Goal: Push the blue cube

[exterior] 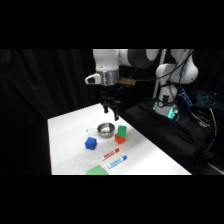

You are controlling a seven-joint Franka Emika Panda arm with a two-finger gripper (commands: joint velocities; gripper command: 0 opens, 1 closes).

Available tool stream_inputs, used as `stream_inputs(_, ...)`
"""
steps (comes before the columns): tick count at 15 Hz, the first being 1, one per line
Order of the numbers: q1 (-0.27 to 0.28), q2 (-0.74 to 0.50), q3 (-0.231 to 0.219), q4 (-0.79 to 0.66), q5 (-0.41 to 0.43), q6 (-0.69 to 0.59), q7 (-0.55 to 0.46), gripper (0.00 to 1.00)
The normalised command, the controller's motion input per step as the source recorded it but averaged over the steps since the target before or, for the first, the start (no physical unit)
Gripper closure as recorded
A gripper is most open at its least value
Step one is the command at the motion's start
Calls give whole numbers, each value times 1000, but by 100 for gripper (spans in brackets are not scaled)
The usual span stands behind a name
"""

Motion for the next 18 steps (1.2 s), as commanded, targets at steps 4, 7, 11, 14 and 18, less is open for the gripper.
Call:
stream_inputs(4,-29,100,-6,182,0,-39,-13,0)
stream_inputs(7,-61,249,-35,445,-24,-103,-12,0)
stream_inputs(11,-79,399,-48,599,-47,-130,9,0)
stream_inputs(14,-86,449,-45,610,-48,-118,4,32)
stream_inputs(18,-67,324,-16,456,-21,-102,-11,67)
